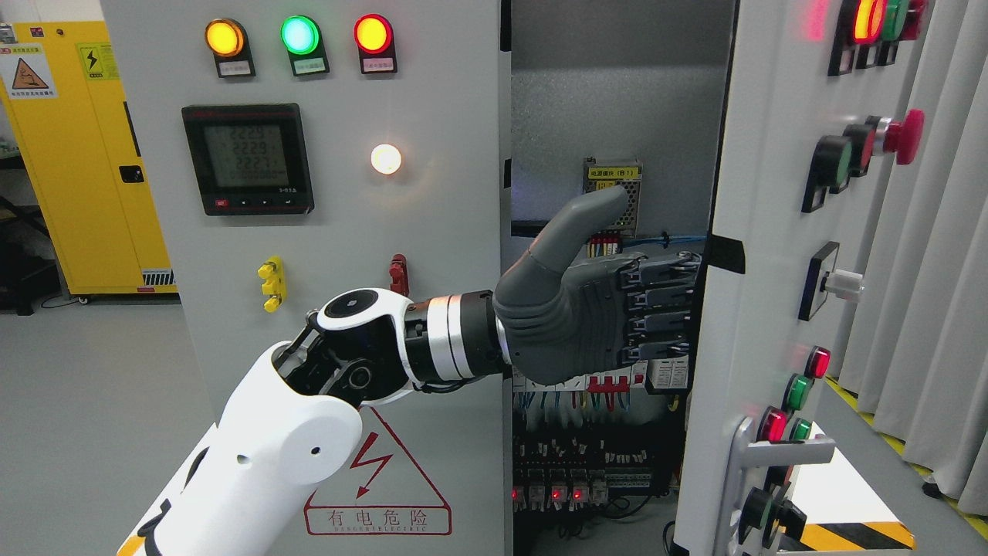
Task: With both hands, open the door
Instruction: 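Push the button-panel door outward with the left hand's back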
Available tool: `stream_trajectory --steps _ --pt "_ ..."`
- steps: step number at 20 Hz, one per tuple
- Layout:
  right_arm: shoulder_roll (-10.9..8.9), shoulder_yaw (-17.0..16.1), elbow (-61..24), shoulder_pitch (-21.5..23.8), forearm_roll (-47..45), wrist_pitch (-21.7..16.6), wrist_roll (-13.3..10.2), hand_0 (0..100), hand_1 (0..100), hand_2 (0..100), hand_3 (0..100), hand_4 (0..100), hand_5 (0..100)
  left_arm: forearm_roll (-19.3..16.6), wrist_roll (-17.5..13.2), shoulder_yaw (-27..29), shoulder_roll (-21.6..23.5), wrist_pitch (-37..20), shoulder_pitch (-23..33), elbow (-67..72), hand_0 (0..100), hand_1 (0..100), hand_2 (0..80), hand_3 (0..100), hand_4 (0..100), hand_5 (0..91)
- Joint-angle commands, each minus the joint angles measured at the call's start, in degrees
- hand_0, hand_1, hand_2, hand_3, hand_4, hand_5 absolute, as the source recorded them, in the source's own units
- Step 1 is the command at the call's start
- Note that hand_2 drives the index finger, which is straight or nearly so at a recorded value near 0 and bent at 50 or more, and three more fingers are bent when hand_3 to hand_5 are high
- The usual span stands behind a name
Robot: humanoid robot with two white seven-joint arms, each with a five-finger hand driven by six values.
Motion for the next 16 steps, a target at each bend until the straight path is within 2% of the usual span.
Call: stream_trajectory --steps 1,6,10,16 --pt "-0.46 0.09 0.0 0.05 0.0 0.04 0.01 22 0 0 0 0 0 -0.02 2.3 -0.54 -3.98 0.21 -0.24 0.92 0 0 0.0 0 0 0.0" --pt "-0.46 0.09 0.0 -0.04 0.0 0.04 0.01 22 0 0 0 0 0 0.07 3.09 -0.54 -6.08 0.39 -0.33 0.22 0 0 0.0 0 0 0.0" --pt "-0.46 0.18 0.0 0.05 0.0 0.04 0.01 22 0 0 0 0 0 0.16 6.52 -0.54 -7.49 0.65 -0.15 -0.31 0 0 0.0 0 0 0.0" --pt "-0.46 0.18 0.0 -0.04 0.0 0.04 0.01 22 0 0 0 0 0 0.33 6.79 -0.54 -7.85 0.91 0.29 -3.12 0 0 0.0 0 0 0.0"
